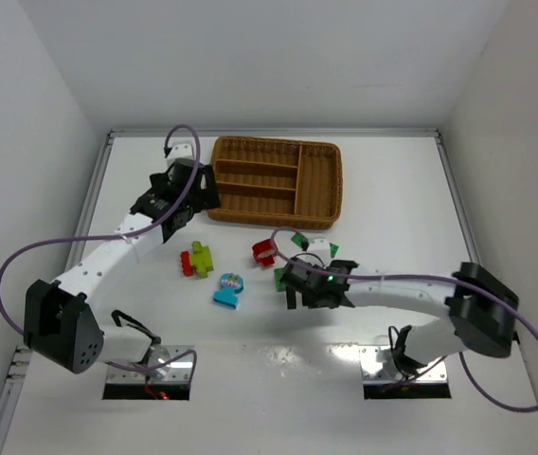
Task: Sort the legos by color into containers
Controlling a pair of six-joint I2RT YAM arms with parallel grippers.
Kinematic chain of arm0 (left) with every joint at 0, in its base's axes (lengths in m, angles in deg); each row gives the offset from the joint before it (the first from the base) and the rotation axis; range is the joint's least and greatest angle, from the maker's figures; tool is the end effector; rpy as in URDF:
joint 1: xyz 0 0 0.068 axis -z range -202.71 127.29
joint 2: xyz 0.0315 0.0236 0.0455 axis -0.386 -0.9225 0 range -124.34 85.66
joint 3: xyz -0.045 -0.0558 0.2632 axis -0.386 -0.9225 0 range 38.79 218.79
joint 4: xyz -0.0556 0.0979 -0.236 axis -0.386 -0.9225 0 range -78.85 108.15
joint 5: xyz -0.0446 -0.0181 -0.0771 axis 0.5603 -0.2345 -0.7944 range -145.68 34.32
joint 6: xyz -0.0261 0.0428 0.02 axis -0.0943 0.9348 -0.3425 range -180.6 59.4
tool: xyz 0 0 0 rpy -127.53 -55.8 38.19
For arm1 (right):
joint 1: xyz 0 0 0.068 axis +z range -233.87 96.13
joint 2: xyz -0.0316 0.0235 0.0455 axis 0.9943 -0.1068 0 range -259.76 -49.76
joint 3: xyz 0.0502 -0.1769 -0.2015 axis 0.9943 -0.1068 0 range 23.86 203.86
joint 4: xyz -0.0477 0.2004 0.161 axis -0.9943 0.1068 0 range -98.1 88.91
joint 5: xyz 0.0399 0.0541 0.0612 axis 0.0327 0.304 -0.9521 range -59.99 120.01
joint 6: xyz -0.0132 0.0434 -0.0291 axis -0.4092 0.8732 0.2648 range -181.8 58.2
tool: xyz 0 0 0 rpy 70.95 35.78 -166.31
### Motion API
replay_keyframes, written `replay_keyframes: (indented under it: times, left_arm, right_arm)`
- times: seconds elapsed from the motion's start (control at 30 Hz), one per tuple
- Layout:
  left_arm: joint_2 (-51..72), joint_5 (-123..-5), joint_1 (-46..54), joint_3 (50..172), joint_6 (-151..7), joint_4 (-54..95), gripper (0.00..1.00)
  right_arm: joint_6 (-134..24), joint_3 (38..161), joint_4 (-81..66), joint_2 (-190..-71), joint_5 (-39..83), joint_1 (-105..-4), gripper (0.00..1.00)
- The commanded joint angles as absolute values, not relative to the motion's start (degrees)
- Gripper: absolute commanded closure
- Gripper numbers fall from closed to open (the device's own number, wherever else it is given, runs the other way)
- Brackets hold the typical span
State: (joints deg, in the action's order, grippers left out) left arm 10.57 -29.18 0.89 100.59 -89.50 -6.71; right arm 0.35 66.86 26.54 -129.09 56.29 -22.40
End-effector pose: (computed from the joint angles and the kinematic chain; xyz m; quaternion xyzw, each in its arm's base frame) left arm 0.2698 -0.1005 0.3053 -0.1406 0.8698 -0.0034 0.4729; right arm 0.1278 0.2021 0.1761 0.0433 0.9602 0.0360 0.2737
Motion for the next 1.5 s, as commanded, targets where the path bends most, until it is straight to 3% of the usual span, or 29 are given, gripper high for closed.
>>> replay_keyframes:
  times: [0.0,0.23,0.33,0.53,0.63,0.9,1.13,1.27,1.47]
  left_arm:
    - [12.9,-28.1,1.5,100.0,-90.0,-6.7,0.00]
    - [13.9,-26.4,2.0,99.5,-90.0,-7.2,0.00]
    - [13.9,-25.1,2.0,99.5,-90.0,-7.2,0.00]
    - [13.4,-24.0,2.0,99.5,-90.0,-7.2,0.00]
    - [13.4,-24.0,2.0,99.5,-90.0,-7.2,0.00]
    - [13.4,-24.6,1.5,100.8,-90.6,-7.2,0.00]
    - [12.2,-24.6,-0.3,100.8,-90.4,-7.2,0.00]
    - [10.0,-24.0,0.2,101.4,-90.9,-9.3,0.00]
    - [9.5,-30.3,-0.3,101.4,-91.4,-10.8,0.00]
  right_arm:
    - [0.6,69.7,22.9,-135.1,55.7,-21.4,0.05]
    - [-4.0,71.1,18.9,-139.9,55.3,-26.6,0.35]
    - [-4.5,70.5,17.0,-140.5,53.8,-27.4,0.37]
    - [-4.5,68.4,13.6,-142.3,50.9,-28.5,0.49]
    - [-4.0,69.0,14.2,-142.9,51.8,-28.0,0.65]
    - [-5.2,76.0,26.8,-137.3,59.3,-29.5,0.71]
    - [-14.0,83.1,26.4,-131.2,57.2,-42.9,0.70]
    - [-20.1,89.7,22.1,-137.2,55.3,-52.9,0.69]
    - [-22.9,106.2,19.2,-152.0,51.6,-59.5,0.67]
